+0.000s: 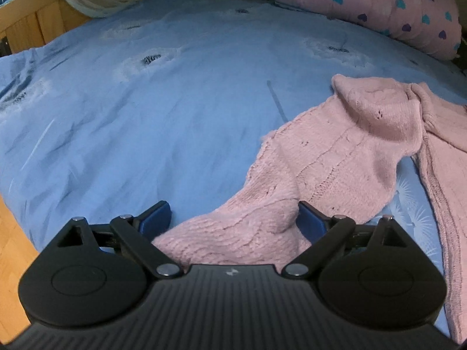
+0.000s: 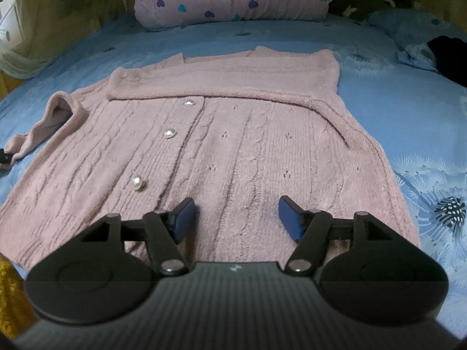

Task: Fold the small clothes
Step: 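Move the left tool to the cardigan's side edge and grasp it, then lift the side edge with the left tool and fold it over the body, release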

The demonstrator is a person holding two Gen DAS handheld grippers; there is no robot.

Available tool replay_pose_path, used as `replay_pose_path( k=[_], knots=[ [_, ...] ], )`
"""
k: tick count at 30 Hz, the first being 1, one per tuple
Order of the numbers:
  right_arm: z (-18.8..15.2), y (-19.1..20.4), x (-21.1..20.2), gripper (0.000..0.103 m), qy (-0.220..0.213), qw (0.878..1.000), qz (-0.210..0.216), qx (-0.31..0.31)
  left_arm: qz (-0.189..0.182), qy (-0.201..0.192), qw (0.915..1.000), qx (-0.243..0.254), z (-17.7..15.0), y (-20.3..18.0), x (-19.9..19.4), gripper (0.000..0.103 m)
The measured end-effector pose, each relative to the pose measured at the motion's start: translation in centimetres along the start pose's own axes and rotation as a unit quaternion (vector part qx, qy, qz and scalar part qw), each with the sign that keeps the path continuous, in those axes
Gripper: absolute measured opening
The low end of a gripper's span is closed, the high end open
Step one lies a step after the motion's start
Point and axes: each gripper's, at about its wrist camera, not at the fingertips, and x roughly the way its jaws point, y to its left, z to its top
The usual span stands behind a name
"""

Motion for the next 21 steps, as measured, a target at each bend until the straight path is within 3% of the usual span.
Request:
replay_pose_path(
  k=[3,5,8,9,10,15,21],
  knots=[
    [-0.2,-0.1,-0.1,0.065,-0.005,1.000,0.000,0.000,0.003,0.001,1.0000,0.009,0.2,-0.3,0.0,0.092],
    [-0.3,-0.1,-0.2,0.065,-0.008,1.000,0.001,0.000,-0.009,-0.003,0.9999,0.010,0.3,-0.4,-0.3,0.080],
    [-0.4,-0.2,-0.3,0.065,-0.011,1.000,0.002,-0.001,-0.021,-0.014,0.9995,0.017,0.3,-1.0,-1.1,0.043],
    [-0.4,-0.2,-0.3,0.065,-0.012,1.000,0.002,-0.002,-0.023,-0.018,0.9994,0.021,0.3,-1.3,-1.4,0.024],
    [-0.4,-0.2,-0.3,0.065,-0.012,1.000,0.002,-0.002,-0.018,-0.021,0.9993,0.025,0.4,-1.6,-1.6,0.016],
    [-0.3,-0.1,-0.4,0.066,-0.013,1.000,0.004,0.002,0.037,-0.064,0.9969,0.028,1.7,-1.7,-3.1,0.013],
    [0.9,-0.6,-0.7,0.066,-0.007,1.000,0.027,0.014,0.104,-0.099,0.9896,0.005,5.2,0.9,-5.0,0.012]
  ],
)
